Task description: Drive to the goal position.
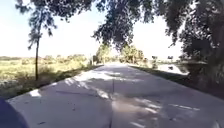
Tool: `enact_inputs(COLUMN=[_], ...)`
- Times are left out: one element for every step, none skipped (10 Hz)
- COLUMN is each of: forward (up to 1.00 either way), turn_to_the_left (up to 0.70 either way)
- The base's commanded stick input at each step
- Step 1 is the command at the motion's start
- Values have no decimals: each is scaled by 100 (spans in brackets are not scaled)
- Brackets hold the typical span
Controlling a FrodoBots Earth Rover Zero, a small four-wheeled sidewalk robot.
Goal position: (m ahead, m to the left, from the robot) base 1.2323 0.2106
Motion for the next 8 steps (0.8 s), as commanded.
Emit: enact_inputs(forward=[70,70,70,70,70,70,70,70], turn_to_the_left=[0,0,0,0,0,0,0,0])
